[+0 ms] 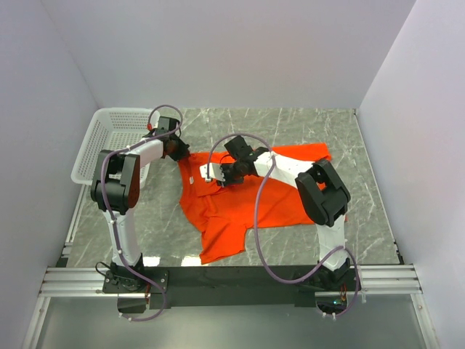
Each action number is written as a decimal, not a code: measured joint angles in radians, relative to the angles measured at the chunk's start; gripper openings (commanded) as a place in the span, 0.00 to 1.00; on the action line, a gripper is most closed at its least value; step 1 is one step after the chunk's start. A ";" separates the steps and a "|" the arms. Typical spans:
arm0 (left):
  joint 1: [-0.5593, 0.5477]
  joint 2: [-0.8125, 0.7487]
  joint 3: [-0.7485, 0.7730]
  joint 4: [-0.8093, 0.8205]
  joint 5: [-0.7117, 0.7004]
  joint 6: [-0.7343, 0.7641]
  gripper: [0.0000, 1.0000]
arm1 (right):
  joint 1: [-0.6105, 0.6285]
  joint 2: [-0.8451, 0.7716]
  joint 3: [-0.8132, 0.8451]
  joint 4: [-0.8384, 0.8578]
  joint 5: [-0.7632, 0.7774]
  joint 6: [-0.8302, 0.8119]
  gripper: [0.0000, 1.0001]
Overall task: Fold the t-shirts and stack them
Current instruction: Fold the tshirt
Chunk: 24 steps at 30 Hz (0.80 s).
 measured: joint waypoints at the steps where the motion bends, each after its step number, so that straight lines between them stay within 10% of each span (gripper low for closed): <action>1: 0.000 0.000 0.000 0.000 0.000 0.000 0.01 | 0.001 0.000 0.000 0.001 0.002 0.002 0.18; 24: 0.018 -0.051 -0.059 0.019 -0.002 0.015 0.08 | -0.054 -0.159 -0.153 0.035 -0.012 0.015 0.01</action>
